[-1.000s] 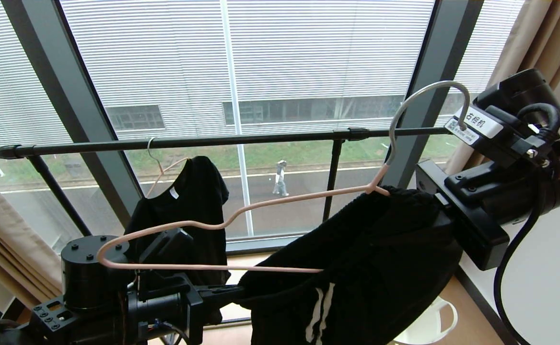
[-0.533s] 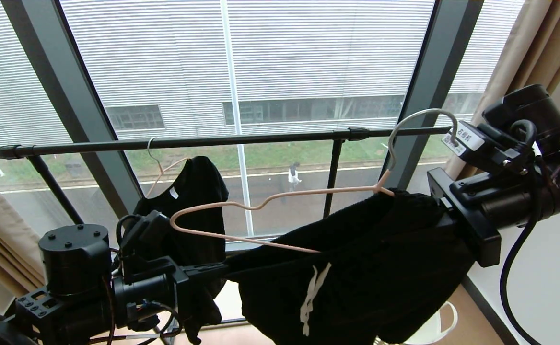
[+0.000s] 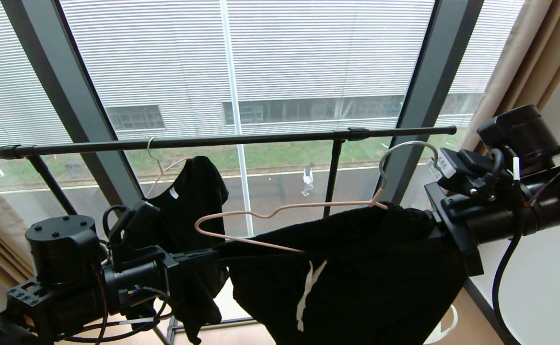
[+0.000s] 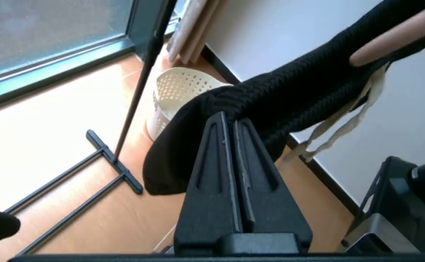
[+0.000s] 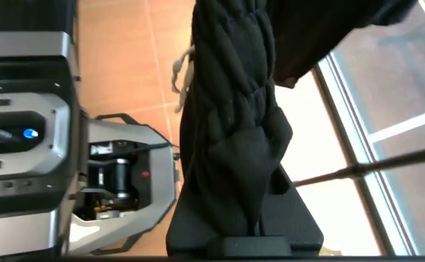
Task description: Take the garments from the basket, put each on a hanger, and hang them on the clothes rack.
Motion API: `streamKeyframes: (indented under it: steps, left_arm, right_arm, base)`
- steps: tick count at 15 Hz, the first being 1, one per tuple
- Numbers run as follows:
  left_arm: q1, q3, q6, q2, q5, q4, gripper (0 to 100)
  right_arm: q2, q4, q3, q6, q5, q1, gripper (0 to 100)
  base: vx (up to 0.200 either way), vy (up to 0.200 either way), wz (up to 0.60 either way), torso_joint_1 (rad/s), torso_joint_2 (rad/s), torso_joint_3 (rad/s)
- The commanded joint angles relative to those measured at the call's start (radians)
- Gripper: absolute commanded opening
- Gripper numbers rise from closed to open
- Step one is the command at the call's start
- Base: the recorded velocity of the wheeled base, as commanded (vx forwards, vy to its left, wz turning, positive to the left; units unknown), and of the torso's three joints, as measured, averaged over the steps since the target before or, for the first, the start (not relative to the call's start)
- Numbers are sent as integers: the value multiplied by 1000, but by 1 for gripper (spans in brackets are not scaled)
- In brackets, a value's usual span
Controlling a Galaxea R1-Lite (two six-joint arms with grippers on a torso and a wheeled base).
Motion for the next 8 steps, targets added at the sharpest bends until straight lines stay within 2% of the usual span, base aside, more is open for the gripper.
streamKeyframes:
  steps: [1, 4, 8]
  left_arm:
    - [4, -1, 0, -8, 1, 1, 0]
    - [13, -7, 0, -8, 1, -1, 0]
    - [39, -17, -2, -8, 1, 1, 0]
  right_arm:
    - [2, -39, 58, 0, -17, -2, 0]
    - [4, -39, 80, -14, -18, -16, 0]
    - [4, -39, 111, -15, -86, -19, 0]
  base:
    - [0, 0, 0, 0, 0, 0]
    - [0, 0, 0, 0, 0, 0]
    - [0, 0, 0, 0, 0, 0]
